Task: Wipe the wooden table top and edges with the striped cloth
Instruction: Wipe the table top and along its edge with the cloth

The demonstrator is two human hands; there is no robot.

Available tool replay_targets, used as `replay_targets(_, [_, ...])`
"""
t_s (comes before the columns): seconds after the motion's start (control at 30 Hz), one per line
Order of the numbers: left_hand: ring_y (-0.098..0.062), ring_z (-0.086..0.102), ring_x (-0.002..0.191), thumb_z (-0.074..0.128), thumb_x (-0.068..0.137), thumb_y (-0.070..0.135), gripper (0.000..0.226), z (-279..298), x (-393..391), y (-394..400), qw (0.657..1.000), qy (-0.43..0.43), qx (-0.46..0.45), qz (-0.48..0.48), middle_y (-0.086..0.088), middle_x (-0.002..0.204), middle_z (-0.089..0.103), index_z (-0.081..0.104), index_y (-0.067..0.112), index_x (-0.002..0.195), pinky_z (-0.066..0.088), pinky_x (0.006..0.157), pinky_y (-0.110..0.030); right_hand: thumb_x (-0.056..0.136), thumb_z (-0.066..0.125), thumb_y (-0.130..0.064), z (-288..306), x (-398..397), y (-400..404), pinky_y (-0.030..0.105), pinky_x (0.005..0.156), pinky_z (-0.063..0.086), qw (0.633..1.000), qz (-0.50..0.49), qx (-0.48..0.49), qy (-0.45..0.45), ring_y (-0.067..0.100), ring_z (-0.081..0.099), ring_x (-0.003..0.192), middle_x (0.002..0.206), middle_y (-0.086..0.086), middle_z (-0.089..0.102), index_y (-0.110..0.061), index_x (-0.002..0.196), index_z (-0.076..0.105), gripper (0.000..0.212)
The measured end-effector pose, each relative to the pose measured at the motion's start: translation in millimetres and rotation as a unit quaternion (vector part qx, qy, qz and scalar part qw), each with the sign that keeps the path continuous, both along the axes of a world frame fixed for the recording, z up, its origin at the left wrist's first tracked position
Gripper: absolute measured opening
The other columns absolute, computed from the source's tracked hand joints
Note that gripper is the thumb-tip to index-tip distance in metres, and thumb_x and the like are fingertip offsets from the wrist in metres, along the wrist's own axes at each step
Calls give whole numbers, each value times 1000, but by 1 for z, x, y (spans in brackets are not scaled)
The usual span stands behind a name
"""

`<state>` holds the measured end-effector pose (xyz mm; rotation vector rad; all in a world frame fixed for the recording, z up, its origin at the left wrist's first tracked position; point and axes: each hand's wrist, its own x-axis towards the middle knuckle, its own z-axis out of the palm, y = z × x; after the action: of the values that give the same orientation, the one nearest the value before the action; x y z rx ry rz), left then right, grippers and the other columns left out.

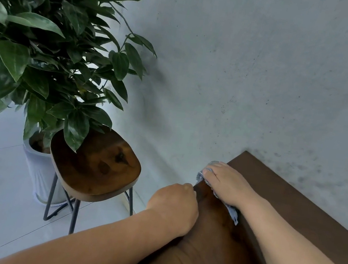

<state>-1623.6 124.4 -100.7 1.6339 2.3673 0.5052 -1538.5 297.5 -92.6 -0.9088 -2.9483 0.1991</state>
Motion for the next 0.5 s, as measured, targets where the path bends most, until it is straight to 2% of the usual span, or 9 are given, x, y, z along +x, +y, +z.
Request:
replay_targets(0.13, [-26, 60, 98, 27, 103, 27, 33, 3, 0, 4, 1000, 16, -9, -9, -9, 109, 60, 53, 10, 113, 42, 75, -32, 100, 30, -32, -3, -2, -10, 37, 86, 44, 1000, 17, 3, -3, 11, 45, 87, 73, -8, 48, -23, 66, 41, 37])
replay_targets(0.2, [-27, 58, 101, 30, 102, 21, 31, 7, 2, 12, 998, 38, -19, -38, -9, 113, 59, 55, 8, 116, 42, 76, -33, 99, 29, -36, -4, -2, -19, 32, 90, 42, 999, 46, -4, 2, 9, 47, 89, 76, -10, 52, -26, 69, 48, 37])
replay_targets(0.3, [-27, 58, 103, 35, 99, 14, 30, 11, 4, 20, 997, 44, -32, -57, -10, 116, 59, 56, 6, 118, 39, 73, -32, 103, 30, -29, -3, 0, -26, 21, 98, 31, 997, 79, -14, 7, 6, 51, 90, 84, -11, 60, -21, 82, 59, 37])
replay_targets(0.4, [-27, 57, 104, 31, 101, 17, 32, 8, 5, 17, 998, 47, -22, -40, -9, 120, 56, 52, 7, 122, 39, 74, -32, 100, 28, -37, -3, 1, -18, 25, 89, 37, 997, 77, -16, 1, 9, 50, 88, 78, -8, 56, -21, 75, 54, 40])
replay_targets(0.5, [-28, 58, 106, 24, 104, 24, 36, 10, 6, 12, 999, 37, -16, -11, -10, 118, 58, 51, 7, 122, 43, 80, -33, 96, 24, -43, 1, 4, 3, 36, 86, 45, 1000, 22, -7, -7, 11, 49, 93, 79, -8, 53, -23, 72, 49, 40])
